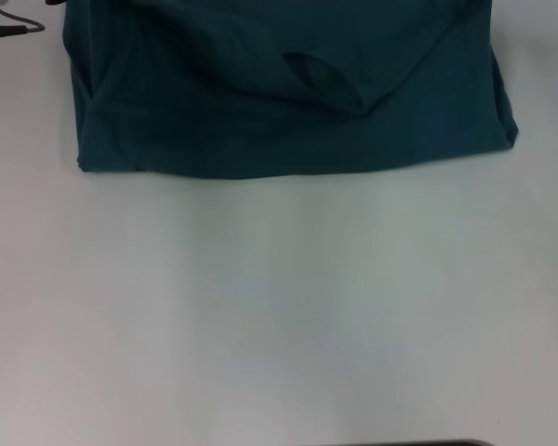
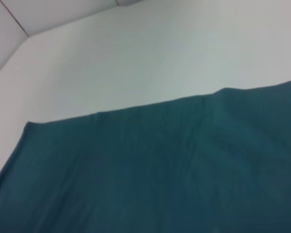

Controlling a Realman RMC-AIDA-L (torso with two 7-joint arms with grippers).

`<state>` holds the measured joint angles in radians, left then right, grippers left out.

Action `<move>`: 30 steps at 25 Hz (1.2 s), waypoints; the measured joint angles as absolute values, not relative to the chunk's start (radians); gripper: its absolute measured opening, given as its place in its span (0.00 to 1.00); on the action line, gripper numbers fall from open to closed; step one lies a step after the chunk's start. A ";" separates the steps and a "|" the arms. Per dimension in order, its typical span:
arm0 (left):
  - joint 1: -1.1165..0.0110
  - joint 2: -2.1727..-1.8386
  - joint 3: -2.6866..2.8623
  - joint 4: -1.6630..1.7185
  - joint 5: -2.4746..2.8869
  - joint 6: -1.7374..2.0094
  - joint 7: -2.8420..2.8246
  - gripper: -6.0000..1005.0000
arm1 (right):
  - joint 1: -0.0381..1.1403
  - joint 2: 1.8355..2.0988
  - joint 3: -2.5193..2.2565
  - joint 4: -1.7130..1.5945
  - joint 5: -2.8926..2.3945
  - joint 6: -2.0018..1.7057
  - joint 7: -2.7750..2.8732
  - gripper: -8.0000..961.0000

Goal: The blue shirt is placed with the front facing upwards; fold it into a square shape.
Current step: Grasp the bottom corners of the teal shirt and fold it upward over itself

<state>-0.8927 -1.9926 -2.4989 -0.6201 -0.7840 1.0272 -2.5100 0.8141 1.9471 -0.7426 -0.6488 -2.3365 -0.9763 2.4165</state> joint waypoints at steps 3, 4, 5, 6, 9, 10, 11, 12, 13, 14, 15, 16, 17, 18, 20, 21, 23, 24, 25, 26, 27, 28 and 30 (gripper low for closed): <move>-0.893 -1.991 -2.495 -0.616 -0.780 1.028 -2.524 0.06 | 0.814 1.937 -0.766 -0.633 -2.343 -0.973 2.418 0.21; -0.893 -1.990 -2.489 -0.614 -0.777 1.027 -2.541 0.06 | 0.815 1.934 -0.770 -0.628 -2.350 -0.973 2.421 0.21; -0.893 -1.988 -2.481 -0.614 -0.775 1.025 -2.560 0.06 | 0.817 1.930 -0.774 -0.624 -2.364 -0.973 2.424 0.21; -0.893 -1.988 -2.475 -0.616 -0.773 1.021 -2.570 0.06 | 0.820 1.929 -0.775 -0.622 -2.377 -0.972 2.427 0.22; -0.889 -1.988 -2.465 -0.617 -0.772 1.015 -2.588 0.11 | 0.832 1.928 -0.776 -0.619 -2.410 -0.973 2.429 0.22; -0.889 -1.988 -2.465 -0.614 -0.771 1.016 -2.589 0.12 | 0.838 1.928 -0.776 -0.616 -2.419 -0.974 2.430 0.22; -0.889 -1.987 -2.465 -0.611 -0.771 1.017 -2.589 0.14 | 0.843 1.927 -0.777 -0.611 -2.423 -0.975 2.430 0.22; -0.889 -1.986 -2.465 -0.608 -0.767 1.018 -2.594 0.15 | 0.847 1.925 -0.777 -0.605 -2.428 -0.976 2.431 0.25; -0.888 -1.985 -2.465 -0.606 -0.760 1.018 -2.600 0.17 | 0.853 1.923 -0.777 -0.597 -2.433 -0.976 2.432 0.27; -0.888 -1.983 -2.465 -0.604 -0.751 1.019 -2.608 0.18 | 0.859 1.921 -0.777 -0.590 -2.442 -0.976 2.432 0.29; -0.888 -1.982 -2.465 -0.603 -0.744 1.019 -2.613 0.20 | 0.867 1.920 -0.779 -0.582 -2.462 -0.976 2.432 0.31; -0.888 -1.980 -2.465 -0.603 -0.735 1.021 -2.618 0.21 | 0.867 1.920 -0.779 -0.582 -2.462 -0.976 2.432 0.33; -0.888 -1.978 -2.465 -0.601 -0.729 1.023 -2.620 0.23 | 0.868 1.919 -0.781 -0.580 -2.468 -0.975 2.432 0.36; -0.888 -1.976 -2.465 -0.599 -0.722 1.025 -2.622 0.27 | 0.869 1.919 -0.784 -0.580 -2.475 -0.974 2.432 0.38; -0.888 -1.973 -2.464 -0.594 -0.716 1.029 -2.621 0.35 | 0.866 1.919 -0.785 -0.579 -2.477 -0.972 2.432 0.42; -0.888 -1.973 -2.464 -0.594 -0.716 1.029 -2.621 0.39 | 0.866 1.919 -0.785 -0.579 -2.477 -0.972 2.432 0.44; -0.889 -1.972 -2.456 -0.596 -0.716 1.028 -2.618 0.47 | 0.860 1.919 -0.782 -0.579 -2.475 -0.972 2.433 0.49; -0.892 -1.971 -2.450 -0.597 -0.716 1.026 -2.618 0.53 | 0.859 1.919 -0.780 -0.579 -2.474 -0.973 2.433 0.52; -0.894 -1.971 -2.445 -0.598 -0.716 1.025 -2.619 0.60 | 0.857 1.919 -0.779 -0.579 -2.473 -0.977 2.433 0.55; -0.898 -1.970 -2.437 -0.598 -0.716 1.024 -2.621 0.66 | 0.855 1.918 -0.779 -0.579 -2.473 -0.983 2.433 0.58; -0.901 -1.970 -2.428 -0.598 -0.716 1.024 -2.623 0.66 | 0.854 1.918 -0.779 -0.580 -2.474 -0.990 2.433 0.60; -0.904 -1.968 -2.419 -0.596 -0.713 1.024 -2.630 0.66 | 0.853 1.918 -0.780 -0.581 -2.475 -1.000 2.433 0.60; -0.916 -1.956 -2.383 -0.585 -0.685 1.032 -2.667 0.66 | 0.850 1.917 -0.784 -0.589 -2.479 -1.026 2.432 0.60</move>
